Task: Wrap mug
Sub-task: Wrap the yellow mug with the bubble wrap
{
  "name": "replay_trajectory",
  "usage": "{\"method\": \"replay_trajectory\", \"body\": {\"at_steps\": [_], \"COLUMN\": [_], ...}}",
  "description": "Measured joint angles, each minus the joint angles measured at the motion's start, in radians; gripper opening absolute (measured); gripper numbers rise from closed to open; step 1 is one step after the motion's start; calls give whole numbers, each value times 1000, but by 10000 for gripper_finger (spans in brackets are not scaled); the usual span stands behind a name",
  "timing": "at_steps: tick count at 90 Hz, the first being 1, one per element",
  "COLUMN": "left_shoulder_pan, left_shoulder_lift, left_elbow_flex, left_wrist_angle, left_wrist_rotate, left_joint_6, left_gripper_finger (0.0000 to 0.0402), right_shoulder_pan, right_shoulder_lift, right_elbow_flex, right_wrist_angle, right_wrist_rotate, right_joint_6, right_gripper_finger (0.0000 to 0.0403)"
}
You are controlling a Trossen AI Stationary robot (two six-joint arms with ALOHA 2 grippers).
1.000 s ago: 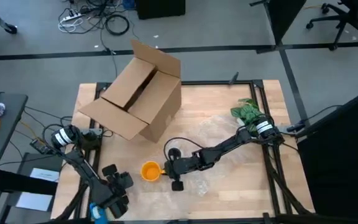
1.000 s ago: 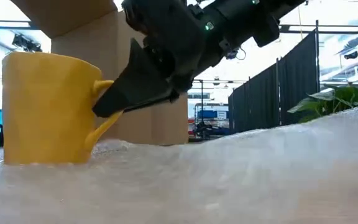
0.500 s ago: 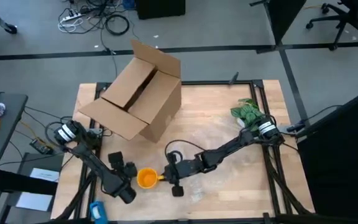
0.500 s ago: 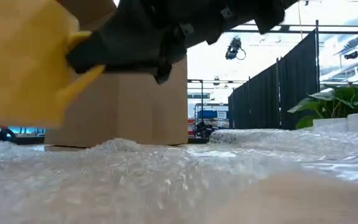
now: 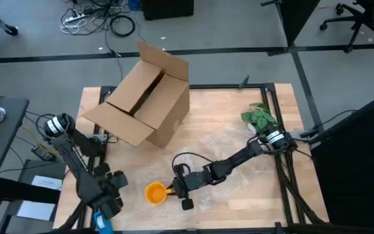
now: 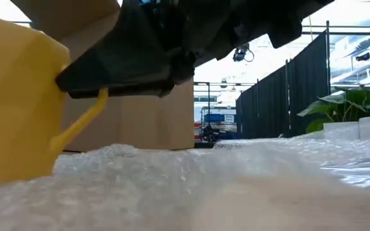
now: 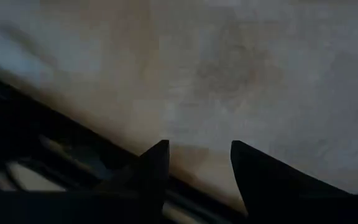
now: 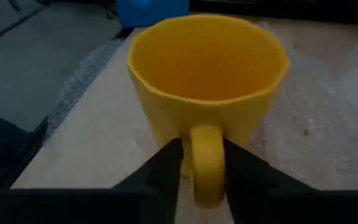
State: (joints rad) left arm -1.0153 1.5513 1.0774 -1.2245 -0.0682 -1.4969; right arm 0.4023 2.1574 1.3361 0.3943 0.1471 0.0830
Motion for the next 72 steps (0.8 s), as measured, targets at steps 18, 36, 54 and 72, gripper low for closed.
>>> {"method": "replay_trajectory", "body": {"at_steps": [18,36,54,72], "left_shoulder_pan": [19,48,52,53], "left_shoulder_lift": [0,-3,-7,-1], "left_elbow_flex": [-149,-305,-339,-314], "left_wrist_angle": [174,361,445,410], "left_wrist_rotate": [59,117,118,84], "left_joint_6": [-7,-15,27,59], "left_gripper_finger": [168,173,147,16], "right_shoulder_pan": [0,5,32,91], "right_shoulder_lift": [0,-2,-52,-130], "right_elbow_flex": [0,0,0,0], "right_wrist_angle": [9,7,5,-57], "right_wrist_rotate": [70,74,98,188], "right_joint_6": [-9,2,39,2], "right_gripper_finger": [168,203,208,188]}}
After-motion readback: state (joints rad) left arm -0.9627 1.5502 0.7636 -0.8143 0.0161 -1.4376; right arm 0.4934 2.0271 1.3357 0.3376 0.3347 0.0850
